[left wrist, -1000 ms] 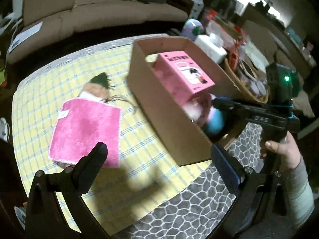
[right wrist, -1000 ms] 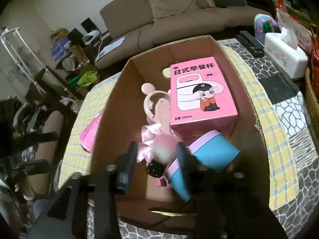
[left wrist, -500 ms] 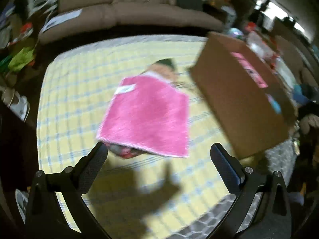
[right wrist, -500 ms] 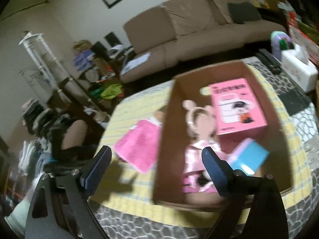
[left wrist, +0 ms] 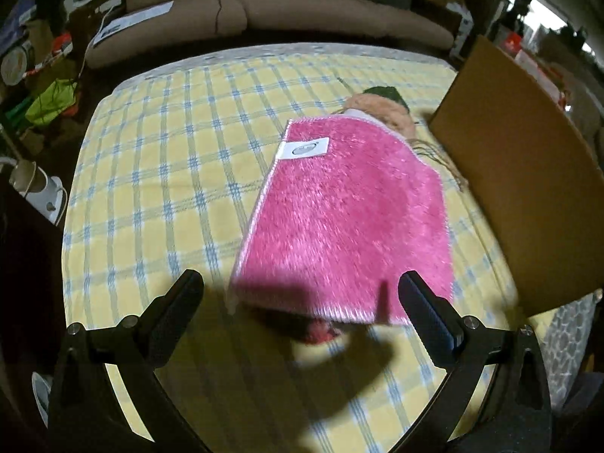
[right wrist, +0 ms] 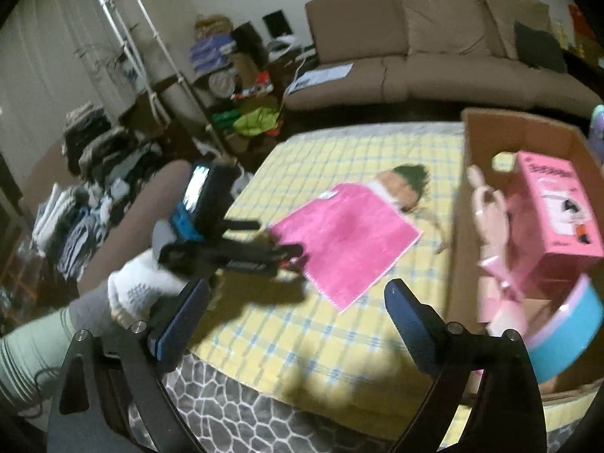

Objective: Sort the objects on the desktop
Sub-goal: 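Close the left tool on the edge of the pink fabric pouch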

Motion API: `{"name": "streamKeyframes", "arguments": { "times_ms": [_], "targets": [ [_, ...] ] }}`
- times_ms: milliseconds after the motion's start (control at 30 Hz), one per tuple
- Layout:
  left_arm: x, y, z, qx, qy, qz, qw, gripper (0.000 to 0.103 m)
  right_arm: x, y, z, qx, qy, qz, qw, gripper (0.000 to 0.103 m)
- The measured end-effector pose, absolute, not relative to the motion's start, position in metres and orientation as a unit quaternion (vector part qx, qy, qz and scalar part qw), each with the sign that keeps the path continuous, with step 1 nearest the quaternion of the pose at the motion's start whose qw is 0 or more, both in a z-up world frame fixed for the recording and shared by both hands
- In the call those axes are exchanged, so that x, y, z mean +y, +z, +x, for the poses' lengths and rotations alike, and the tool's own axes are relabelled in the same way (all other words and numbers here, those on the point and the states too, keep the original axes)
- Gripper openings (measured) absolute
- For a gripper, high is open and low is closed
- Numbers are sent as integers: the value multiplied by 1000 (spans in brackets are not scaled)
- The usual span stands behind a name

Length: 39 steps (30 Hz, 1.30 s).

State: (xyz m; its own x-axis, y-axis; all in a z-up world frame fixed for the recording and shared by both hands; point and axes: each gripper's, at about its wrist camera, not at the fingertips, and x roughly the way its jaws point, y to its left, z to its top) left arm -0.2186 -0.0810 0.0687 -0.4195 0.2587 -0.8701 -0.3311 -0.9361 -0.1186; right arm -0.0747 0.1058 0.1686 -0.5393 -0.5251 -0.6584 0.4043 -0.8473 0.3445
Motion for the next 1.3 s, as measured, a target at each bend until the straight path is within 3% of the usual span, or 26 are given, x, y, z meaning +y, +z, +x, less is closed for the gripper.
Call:
{"name": "streamKeyframes", "arguments": {
  "times_ms": [100,700,733,833,900,1000,1300],
  "targets": [
    [-77,62,-227,43,841,-510,174,103,86,159,-75,-42,-878,399,261,99],
    [-66,37,-233,33,829,-536,155,101,67,122,-102,-37,-878,426,218,99],
    [-65,36,-233,29,828,-538,157,98,66,121,-102,-39,-877,426,218,99],
    [-64,39,-230,26,829,-533,169,71,64,120,-101,-39,-876,427,218,99],
    [-64,43,-228,19,829,-531,177,45,63,119,-101,-42,-875,429,220,99],
    [-66,49,-223,4,830,-525,188,31,65,117,-100,-53,-873,430,225,99],
    [-99,82,-171,-56,826,-508,237,23,77,113,-98,-129,-852,439,257,99]
  ]
}}
